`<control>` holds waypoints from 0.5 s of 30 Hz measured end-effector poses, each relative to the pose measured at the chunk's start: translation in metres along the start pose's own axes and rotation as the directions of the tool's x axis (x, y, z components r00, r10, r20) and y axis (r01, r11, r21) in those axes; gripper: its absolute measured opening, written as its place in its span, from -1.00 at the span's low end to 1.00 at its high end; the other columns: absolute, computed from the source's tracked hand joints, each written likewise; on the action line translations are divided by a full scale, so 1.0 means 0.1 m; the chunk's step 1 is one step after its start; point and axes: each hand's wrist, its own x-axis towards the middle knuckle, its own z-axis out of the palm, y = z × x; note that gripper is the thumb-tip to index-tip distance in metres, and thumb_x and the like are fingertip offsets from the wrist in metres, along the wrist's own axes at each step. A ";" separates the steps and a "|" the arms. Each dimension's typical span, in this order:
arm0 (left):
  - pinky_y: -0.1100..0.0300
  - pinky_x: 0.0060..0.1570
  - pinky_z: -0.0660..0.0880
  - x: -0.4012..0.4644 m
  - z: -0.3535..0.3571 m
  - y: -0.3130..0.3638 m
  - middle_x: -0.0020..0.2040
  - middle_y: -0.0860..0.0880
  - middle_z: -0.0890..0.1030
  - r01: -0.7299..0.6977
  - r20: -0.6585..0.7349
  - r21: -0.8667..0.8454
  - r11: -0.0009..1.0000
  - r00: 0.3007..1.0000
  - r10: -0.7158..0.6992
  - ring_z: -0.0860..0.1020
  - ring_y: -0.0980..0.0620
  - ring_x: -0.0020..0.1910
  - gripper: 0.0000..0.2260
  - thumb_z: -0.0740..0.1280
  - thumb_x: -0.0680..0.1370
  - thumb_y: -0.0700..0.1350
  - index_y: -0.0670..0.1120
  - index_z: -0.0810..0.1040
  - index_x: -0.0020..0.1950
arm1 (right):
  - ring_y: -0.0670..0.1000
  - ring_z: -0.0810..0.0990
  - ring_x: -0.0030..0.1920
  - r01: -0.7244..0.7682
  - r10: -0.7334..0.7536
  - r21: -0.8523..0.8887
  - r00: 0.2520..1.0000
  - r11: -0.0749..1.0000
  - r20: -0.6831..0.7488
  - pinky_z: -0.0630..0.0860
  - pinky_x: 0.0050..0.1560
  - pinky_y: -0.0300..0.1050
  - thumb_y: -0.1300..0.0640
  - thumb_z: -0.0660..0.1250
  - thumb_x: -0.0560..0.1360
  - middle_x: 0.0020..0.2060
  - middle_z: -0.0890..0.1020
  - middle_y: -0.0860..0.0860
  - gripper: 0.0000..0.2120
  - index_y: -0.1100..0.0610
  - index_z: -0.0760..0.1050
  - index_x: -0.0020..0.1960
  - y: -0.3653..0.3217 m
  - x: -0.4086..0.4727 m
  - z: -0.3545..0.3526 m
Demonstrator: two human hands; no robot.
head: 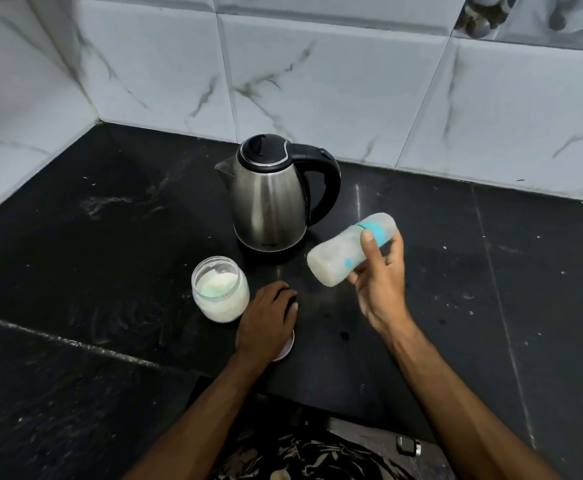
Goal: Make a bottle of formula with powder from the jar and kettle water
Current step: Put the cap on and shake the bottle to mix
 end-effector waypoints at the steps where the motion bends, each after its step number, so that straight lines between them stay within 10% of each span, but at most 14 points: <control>1: 0.19 0.16 0.40 0.00 0.02 -0.03 0.17 -0.04 0.57 -0.001 0.009 -0.022 1.000 1.000 0.001 0.54 -0.05 0.14 -0.71 0.23 0.54 0.00 -0.09 0.60 0.15 | -0.01 0.67 -0.07 -0.014 0.014 -0.008 0.999 1.000 0.033 0.64 -0.21 -0.06 0.09 0.44 0.44 -0.06 0.68 0.00 -0.35 0.07 0.26 0.45 0.04 -0.04 0.01; 6: -0.03 0.18 0.50 -0.05 -0.04 -0.07 0.24 -0.03 0.54 0.108 0.187 -0.275 0.955 0.981 -0.057 0.52 -0.07 0.22 -0.57 0.34 0.44 -0.03 0.02 0.43 0.30 | 0.06 0.68 0.02 -0.018 0.185 -0.419 0.913 0.908 0.362 0.63 -0.07 -0.08 0.20 0.51 0.37 0.12 0.61 0.19 -0.31 -0.09 0.30 0.40 0.17 -0.31 -0.01; 12: 0.12 0.14 0.47 -0.02 -0.01 0.02 0.17 -0.03 0.56 -0.005 -0.011 -0.023 1.000 1.000 0.005 0.52 -0.01 0.13 -0.72 0.21 0.56 0.01 -0.08 0.61 0.12 | -0.06 0.68 -0.11 0.045 -0.046 -0.035 0.999 0.998 -0.017 0.65 -0.24 -0.06 0.21 0.33 0.55 -0.15 0.70 -0.09 -0.46 0.06 0.23 0.47 -0.05 0.02 0.00; 15: 0.13 0.09 0.46 -0.02 0.00 -0.01 0.16 -0.07 0.58 0.016 -0.029 -0.062 0.998 0.999 -0.018 0.53 -0.02 0.10 -0.76 0.34 0.49 -0.06 -0.10 0.58 0.12 | -0.01 0.69 -0.08 -0.009 0.025 -0.159 0.995 0.987 0.100 0.67 -0.15 0.00 0.19 0.41 0.51 -0.11 0.71 -0.04 -0.41 -0.01 0.25 0.45 0.01 -0.13 0.00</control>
